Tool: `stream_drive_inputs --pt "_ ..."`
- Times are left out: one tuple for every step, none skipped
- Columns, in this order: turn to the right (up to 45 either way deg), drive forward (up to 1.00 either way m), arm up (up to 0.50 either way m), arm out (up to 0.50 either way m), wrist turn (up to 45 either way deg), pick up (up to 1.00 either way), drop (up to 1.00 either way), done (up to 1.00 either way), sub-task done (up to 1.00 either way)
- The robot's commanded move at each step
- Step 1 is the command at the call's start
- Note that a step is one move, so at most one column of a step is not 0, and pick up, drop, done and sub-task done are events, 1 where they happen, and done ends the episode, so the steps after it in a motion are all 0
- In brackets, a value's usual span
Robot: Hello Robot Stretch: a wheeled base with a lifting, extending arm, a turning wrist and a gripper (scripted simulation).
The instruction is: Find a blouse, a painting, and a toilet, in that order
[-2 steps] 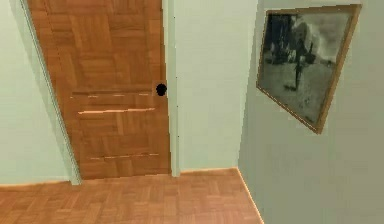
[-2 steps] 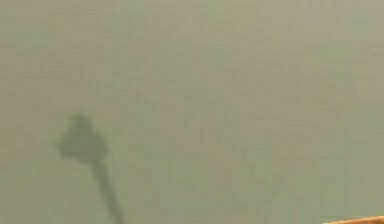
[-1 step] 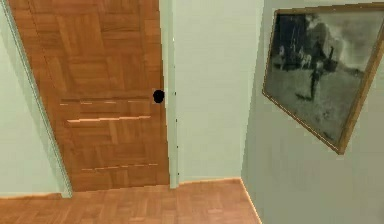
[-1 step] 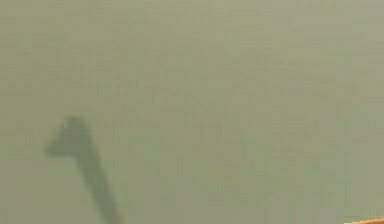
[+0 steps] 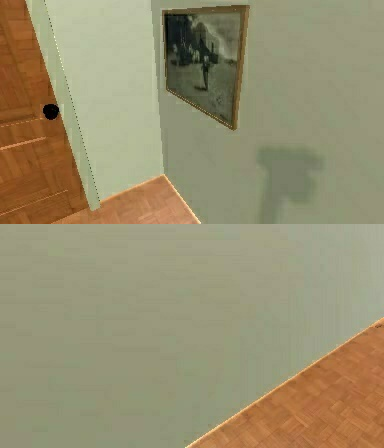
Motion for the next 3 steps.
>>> stream_drive_inputs --pt "0.0 0.00 0.00 0.00 0.0 0.00 0.00 0.00 1.00" --pt "45.0 0.00 0.00 0.00 0.0 0.00 0.00 0.00 0.00" --pt "45.0 0.00 0.00 0.00 0.0 0.00 0.00 0.00 0.00"
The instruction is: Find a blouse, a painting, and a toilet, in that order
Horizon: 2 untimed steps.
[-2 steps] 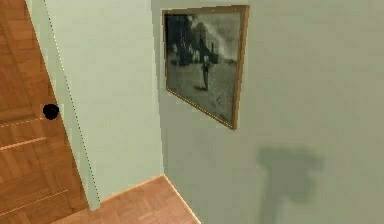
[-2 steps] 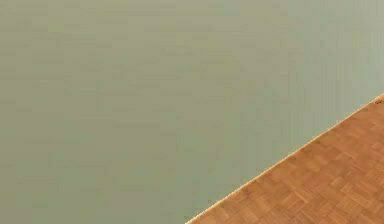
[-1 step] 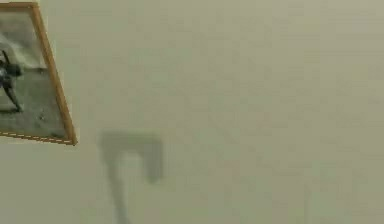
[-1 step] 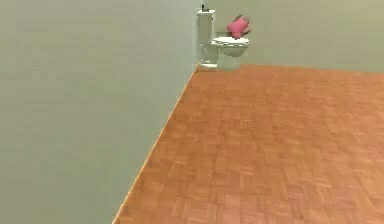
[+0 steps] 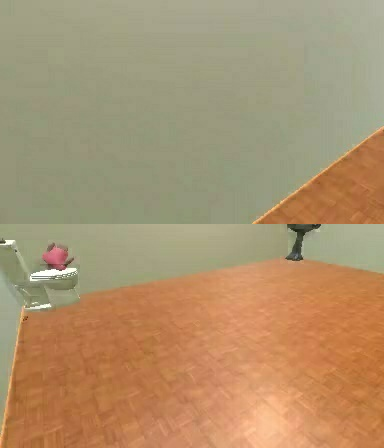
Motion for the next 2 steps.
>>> stream_drive_inputs --pt "45.0 0.00 0.00 0.00 0.0 0.00 0.00 0.00 0.00" --pt "12.0 0.00 0.00 0.00 0.0 0.00 0.00 0.00 0.00"
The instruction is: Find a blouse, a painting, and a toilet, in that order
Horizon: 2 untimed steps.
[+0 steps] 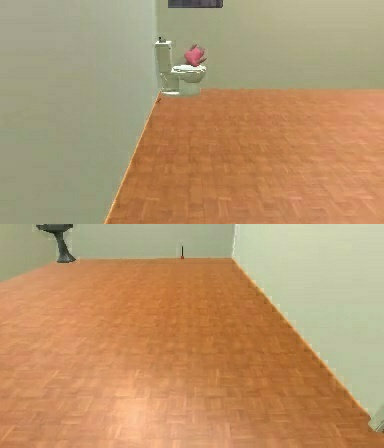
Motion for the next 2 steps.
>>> stream_drive_inputs --pt "0.0 1.00 0.00 0.00 0.0 0.00 0.00 0.00 0.00" --pt "0.0 1.00 0.00 0.00 0.0 0.00 0.00 0.00 0.00"
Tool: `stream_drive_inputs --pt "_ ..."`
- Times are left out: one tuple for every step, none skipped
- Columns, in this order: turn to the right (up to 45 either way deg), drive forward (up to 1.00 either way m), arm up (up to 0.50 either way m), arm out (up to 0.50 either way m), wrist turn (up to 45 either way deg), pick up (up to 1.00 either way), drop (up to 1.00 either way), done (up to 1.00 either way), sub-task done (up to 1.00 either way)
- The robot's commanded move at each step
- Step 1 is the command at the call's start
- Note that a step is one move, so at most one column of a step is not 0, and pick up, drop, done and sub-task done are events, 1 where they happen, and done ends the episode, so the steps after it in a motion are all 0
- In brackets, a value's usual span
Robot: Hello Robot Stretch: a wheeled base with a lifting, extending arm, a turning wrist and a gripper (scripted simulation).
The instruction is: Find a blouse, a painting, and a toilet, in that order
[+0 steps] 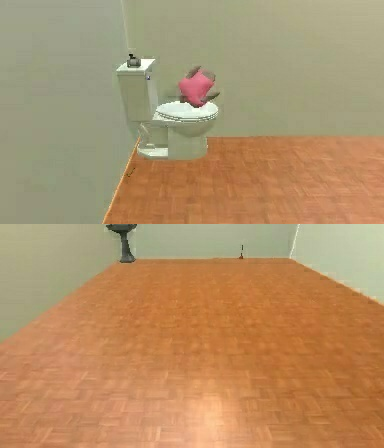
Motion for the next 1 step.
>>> stream_drive_inputs --pt "0.0 1.00 0.00 0.00 0.0 0.00 0.00 0.00 0.00"
